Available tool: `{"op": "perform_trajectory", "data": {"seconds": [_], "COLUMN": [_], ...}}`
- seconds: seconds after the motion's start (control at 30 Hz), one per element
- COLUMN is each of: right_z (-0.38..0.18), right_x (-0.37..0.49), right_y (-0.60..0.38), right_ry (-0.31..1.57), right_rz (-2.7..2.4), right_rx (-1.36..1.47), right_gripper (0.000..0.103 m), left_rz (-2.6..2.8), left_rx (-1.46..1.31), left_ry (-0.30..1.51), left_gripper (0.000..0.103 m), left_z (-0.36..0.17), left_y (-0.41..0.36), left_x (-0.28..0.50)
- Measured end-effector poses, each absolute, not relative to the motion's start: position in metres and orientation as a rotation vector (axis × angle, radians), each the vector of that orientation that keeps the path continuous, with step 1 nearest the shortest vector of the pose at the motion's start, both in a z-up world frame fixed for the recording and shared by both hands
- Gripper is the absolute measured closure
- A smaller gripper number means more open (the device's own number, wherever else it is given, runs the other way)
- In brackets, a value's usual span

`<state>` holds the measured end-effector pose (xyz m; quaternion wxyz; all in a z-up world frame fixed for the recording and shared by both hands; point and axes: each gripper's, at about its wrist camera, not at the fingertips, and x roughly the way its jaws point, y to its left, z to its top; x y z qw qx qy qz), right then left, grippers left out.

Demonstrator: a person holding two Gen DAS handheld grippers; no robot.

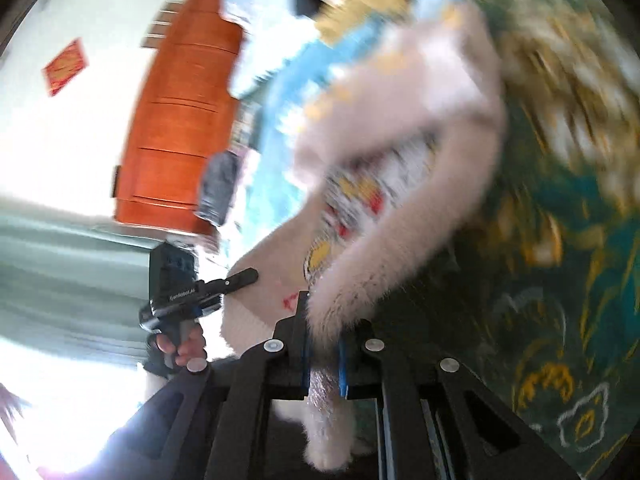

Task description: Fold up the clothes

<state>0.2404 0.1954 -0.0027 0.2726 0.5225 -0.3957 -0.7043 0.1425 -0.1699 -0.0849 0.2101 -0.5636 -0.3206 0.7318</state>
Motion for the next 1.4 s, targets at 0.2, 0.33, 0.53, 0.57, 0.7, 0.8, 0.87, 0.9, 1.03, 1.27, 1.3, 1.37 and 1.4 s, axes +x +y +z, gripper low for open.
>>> {"op": "perform_trajectory", "data": {"seconds": [0.2, 0.33, 0.53, 0.57, 0.7, 0.8, 0.87, 0.9, 1.03, 1.27, 1.3, 1.37, 1.4], "right_z": [0.035, 0.029, 0.010, 0.005, -0.016, -0.036, -0.054, -0.062, -0.089, -0.084, -0.077, -0.060, -0.053], "right_x": [0.253, 0.278, 0.256, 0.246, 0.209, 0.185, 0.173, 0.169, 0.162, 0.144, 0.141, 0.137, 0.136], "right_y": [0.199, 0.197, 0.227, 0.233, 0.246, 0.256, 0.265, 0.271, 0.277, 0.281, 0.281, 0.287, 0.291], "right_ry": [-1.009, -1.024, -1.192, -1.239, -1.401, -1.513, -1.613, -1.653, -1.759, -1.728, -1.720, -1.684, -1.664], "right_rz": [-1.851, -1.736, -1.748, -1.750, -1.751, -1.766, -1.766, -1.765, -1.765, -1.824, -1.846, -1.925, -1.964], "right_rx": [1.336, 1.390, 1.377, 1.367, 1.346, 1.352, 1.372, 1.384, 1.438, 1.481, 1.462, 1.423, 1.406], "right_gripper": [0.093, 0.093, 0.093, 0.093, 0.093, 0.093, 0.093, 0.093, 0.090, 0.068, 0.053, 0.046, 0.046], "left_rz": [2.107, 2.096, 2.024, 1.994, 2.004, 2.012, 1.997, 1.989, 1.937, 1.988, 2.021, 2.086, 2.119], "left_rx": [-1.466, -1.485, -1.536, -1.521, -1.534, -1.546, -1.546, -1.549, -1.509, -1.404, -1.410, -1.422, -1.436], "left_ry": [-1.015, -1.067, -1.290, -1.353, -1.388, -1.397, -1.411, -1.418, -1.492, -1.569, -1.535, -1.466, -1.427], "left_gripper": [0.092, 0.092, 0.092, 0.092, 0.092, 0.086, 0.068, 0.062, 0.042, 0.028, 0.027, 0.027, 0.027], "left_z": [-0.051, -0.057, -0.091, -0.100, -0.115, -0.126, -0.138, -0.144, -0.167, -0.153, -0.149, -0.141, -0.138], "left_y": [-0.194, -0.188, -0.195, -0.194, -0.176, -0.156, -0.148, -0.144, -0.148, -0.182, -0.183, -0.185, -0.186], "left_x": [0.176, 0.170, 0.138, 0.127, 0.085, 0.054, 0.043, 0.038, 0.039, 0.041, 0.041, 0.041, 0.042]}}
